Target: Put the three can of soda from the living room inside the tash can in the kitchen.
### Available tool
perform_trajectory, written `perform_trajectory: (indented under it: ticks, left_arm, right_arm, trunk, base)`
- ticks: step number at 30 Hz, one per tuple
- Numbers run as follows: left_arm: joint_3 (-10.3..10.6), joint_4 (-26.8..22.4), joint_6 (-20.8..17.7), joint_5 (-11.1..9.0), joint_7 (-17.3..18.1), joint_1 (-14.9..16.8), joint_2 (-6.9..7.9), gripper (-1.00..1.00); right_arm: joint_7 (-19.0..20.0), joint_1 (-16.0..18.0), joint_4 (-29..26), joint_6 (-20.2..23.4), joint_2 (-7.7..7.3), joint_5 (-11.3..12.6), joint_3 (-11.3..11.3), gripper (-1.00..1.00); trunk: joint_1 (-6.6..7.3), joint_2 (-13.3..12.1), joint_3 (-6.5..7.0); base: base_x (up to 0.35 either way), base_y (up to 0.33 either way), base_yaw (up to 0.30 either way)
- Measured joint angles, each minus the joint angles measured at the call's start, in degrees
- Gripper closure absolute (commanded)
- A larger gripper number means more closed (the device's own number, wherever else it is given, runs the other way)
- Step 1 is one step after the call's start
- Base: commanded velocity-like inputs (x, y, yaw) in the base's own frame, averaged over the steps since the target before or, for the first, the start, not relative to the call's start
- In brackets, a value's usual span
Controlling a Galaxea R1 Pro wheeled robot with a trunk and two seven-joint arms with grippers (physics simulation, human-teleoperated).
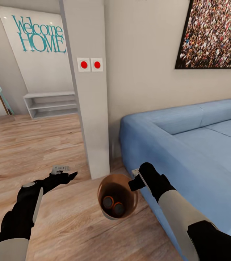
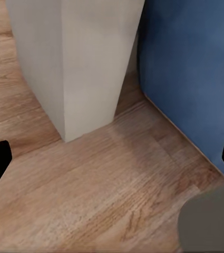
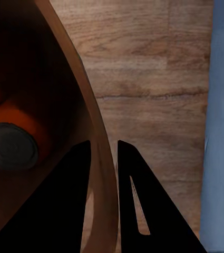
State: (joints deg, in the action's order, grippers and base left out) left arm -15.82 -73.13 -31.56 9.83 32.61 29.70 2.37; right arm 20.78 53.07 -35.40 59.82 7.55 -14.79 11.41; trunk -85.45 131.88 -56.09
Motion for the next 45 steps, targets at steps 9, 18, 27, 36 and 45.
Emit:
perform_trajectory:
  ticks: [9,18,27,36,45]
  left_arm:
    - [0.00,0.75,0.06,0.00,0.00,-0.03,-0.03,-1.00]
    - [-0.40,4.47,9.23,-0.27,-0.16,-2.15,0.00,-1.00]
    - [-0.59,4.99,10.17,-0.56,-0.07,-2.70,0.00,-1.00]
    - [-0.62,5.65,10.19,-0.38,0.00,-2.73,0.00,-1.00]
    - [-0.61,9.46,10.28,-0.43,0.08,-2.72,0.05,-1.00]
  right_arm:
    - [0.09,-0.07,0.00,0.01,-0.07,0.11,0.00,1.00]
    - [0.27,-0.10,-0.05,-0.03,-0.10,-0.17,0.01,1.00]
    - [0.23,-0.24,0.01,0.00,-0.25,0.00,0.01,1.00]
    - [0.42,-0.73,0.03,-0.10,-2.82,-0.59,-0.12,1.00]
    - [0.48,-1.63,0.00,0.01,-3.24,0.28,-0.22,1.00]
  trunk:
    - [1.98,-3.61,1.62]
    - [1.98,-3.63,1.62]
    - [1.98,-3.63,1.62]
    - [1.98,-3.63,1.61]
    - [1.98,-3.63,1.62]
  base:
    - [0.000,0.000,0.000]
    - [-0.023,0.156,0.000]
    - [-0.093,0.298,0.000]
    - [-0.102,0.307,0.000]
    - [-0.103,0.307,0.000]
